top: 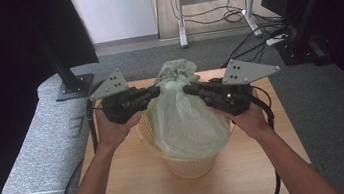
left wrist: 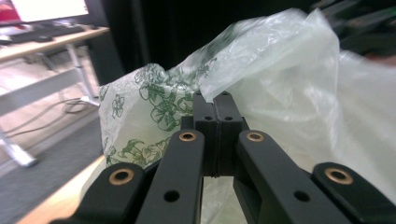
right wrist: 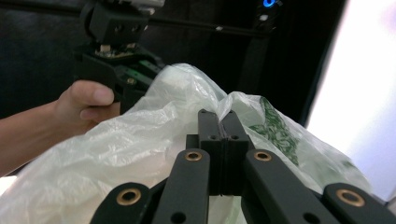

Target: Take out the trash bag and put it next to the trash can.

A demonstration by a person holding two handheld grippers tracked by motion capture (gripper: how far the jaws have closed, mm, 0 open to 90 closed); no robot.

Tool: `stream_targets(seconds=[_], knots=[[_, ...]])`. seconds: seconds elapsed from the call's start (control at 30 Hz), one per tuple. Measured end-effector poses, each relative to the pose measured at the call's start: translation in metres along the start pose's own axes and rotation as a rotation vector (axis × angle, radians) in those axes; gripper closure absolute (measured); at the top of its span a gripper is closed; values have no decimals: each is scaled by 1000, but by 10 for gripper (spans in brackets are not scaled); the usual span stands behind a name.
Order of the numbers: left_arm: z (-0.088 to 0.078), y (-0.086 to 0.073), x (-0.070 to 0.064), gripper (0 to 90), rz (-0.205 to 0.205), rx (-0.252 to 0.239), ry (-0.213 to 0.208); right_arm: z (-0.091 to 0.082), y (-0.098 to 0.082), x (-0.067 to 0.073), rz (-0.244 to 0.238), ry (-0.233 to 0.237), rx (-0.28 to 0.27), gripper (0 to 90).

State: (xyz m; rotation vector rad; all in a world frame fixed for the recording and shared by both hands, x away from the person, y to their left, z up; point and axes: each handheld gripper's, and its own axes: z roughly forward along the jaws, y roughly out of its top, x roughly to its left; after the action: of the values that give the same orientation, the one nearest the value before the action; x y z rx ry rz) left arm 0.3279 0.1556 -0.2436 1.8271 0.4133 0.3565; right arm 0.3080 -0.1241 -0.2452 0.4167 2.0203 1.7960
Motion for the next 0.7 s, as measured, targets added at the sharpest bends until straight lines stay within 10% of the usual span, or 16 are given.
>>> stream_targets(seconds=[0.7], knots=[[14,-10,-12,900,-55,3,-147,41,-25,5,-12,51,205,481]])
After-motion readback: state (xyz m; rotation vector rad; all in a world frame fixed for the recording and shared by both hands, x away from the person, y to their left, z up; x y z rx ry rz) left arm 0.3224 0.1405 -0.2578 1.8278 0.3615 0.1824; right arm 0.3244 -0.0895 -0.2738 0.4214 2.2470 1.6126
